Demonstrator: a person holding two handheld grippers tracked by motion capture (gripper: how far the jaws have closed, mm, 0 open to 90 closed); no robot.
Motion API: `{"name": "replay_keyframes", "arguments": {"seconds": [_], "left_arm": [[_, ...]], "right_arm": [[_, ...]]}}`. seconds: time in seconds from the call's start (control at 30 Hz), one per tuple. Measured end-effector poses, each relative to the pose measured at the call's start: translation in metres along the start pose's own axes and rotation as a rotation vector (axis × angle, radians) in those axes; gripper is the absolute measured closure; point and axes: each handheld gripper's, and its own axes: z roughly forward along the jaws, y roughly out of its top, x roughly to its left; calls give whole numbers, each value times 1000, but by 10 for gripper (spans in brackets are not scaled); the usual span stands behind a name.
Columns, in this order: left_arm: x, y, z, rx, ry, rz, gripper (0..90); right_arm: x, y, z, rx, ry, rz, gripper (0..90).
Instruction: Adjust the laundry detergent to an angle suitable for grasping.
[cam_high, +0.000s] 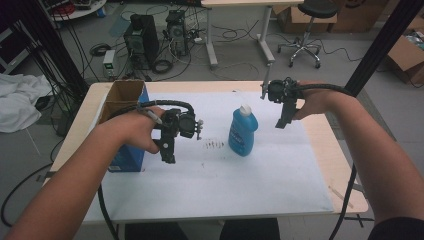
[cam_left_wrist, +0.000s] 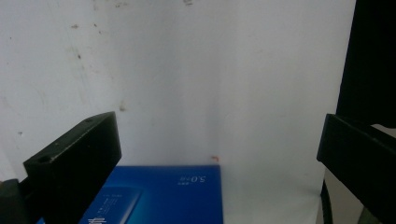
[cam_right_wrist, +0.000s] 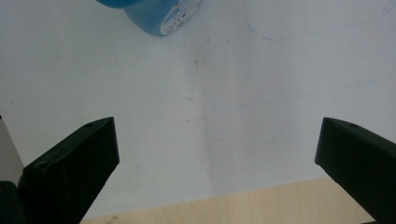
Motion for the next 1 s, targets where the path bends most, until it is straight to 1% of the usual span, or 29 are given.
{"name": "replay_keyframes", "arguments": {"seconds": [0.07, 0.1, 0.2, 0.23, 0.27, 0.3, 0.33, 0.37, 0.57, 0.73, 0.9, 1.0], "left_arm": [[-1, 0, 0, 1, 1, -1, 1], [-1, -1, -1, -16, 4, -3, 1], [-1, -2, -4, -23, -1, 1, 1], [0, -3, -5, -44, -4, 0, 1], [0, -3, -5, -44, -4, 0, 1], [1, -6, -7, -70, -3, -2, 1], [1, -6, -7, -70, -3, -2, 1], [0, -7, -8, -86, 0, -4, 1], [1, -9, -8, -86, -3, -13, 1], [1, -7, -8, -86, -9, -11, 1], [0, -5, -8, -86, 2, -12, 1], [0, -6, -9, -90, 1, -15, 1]], "right_arm": [[1, 0, -1, 2, -2, -3, 0], [1, -1, -2, 1, -1, 0, 0], [1, -1, -2, -5, -1, 2, 0], [0, -2, -3, -5, -1, 2, 0], [0, -2, -3, -5, -1, 2, 0], [0, -2, -3, -5, -6, 2, 0], [0, -2, -3, -5, -6, 2, 0], [0, -1, -3, -5, -10, 2, 0], [0, -2, -4, -12, -13, 3, 0], [0, -3, -2, -14, -11, 0, 0], [-1, -5, -1, -20, -8, 2, 0], [-1, -5, -2, -20, -8, 3, 0]]}}
